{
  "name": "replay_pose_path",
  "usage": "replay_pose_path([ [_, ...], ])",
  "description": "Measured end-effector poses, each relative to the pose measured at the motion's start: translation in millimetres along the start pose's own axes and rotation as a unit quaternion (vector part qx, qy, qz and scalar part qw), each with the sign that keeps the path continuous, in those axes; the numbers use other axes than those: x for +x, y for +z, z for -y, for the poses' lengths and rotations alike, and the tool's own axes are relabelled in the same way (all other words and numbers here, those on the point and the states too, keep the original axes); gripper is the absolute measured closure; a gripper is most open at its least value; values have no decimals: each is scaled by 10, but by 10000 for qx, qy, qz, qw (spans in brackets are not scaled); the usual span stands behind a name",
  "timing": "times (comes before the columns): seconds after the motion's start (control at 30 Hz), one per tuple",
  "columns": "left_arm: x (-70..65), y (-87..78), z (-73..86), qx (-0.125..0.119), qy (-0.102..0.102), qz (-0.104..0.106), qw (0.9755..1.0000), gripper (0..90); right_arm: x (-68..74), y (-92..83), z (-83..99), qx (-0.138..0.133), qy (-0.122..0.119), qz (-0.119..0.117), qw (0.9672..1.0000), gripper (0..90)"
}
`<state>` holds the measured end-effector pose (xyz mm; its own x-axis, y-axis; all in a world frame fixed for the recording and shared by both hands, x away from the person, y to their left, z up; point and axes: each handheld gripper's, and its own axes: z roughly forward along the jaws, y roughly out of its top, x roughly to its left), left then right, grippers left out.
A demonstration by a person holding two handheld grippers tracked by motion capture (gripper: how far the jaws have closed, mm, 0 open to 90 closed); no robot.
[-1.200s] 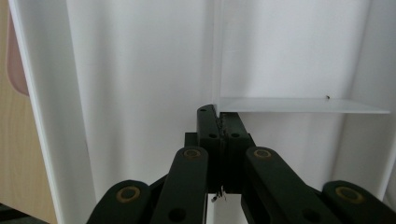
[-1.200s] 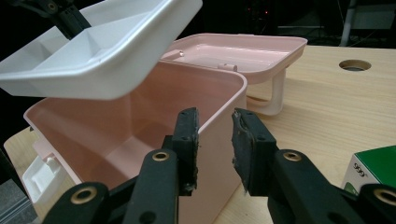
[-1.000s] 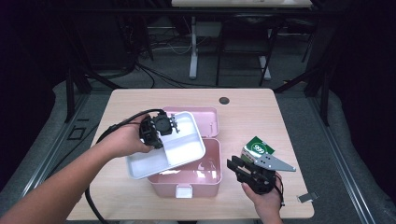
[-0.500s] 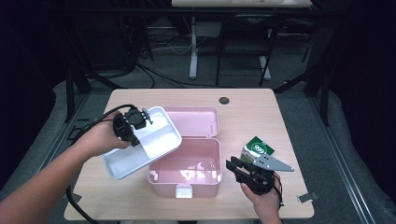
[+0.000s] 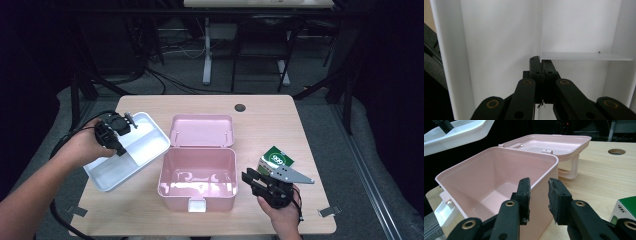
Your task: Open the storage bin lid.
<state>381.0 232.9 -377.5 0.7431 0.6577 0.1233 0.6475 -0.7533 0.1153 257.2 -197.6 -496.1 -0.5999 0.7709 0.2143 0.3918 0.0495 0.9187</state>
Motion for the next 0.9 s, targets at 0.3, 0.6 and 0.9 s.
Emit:
replay_pose_path([
  [0.3,169,223,139,138,-302,83,9994,895,-1,4,5,20,9,10,10000,709],
  [0.6,220,569,200,241,-495,228,9982,895,-1,9,9,9,7,6,10000,704],
  [0.9,205,982,238,370,-697,433,9959,895,-8,6,13,18,47,1,10000,699],
])
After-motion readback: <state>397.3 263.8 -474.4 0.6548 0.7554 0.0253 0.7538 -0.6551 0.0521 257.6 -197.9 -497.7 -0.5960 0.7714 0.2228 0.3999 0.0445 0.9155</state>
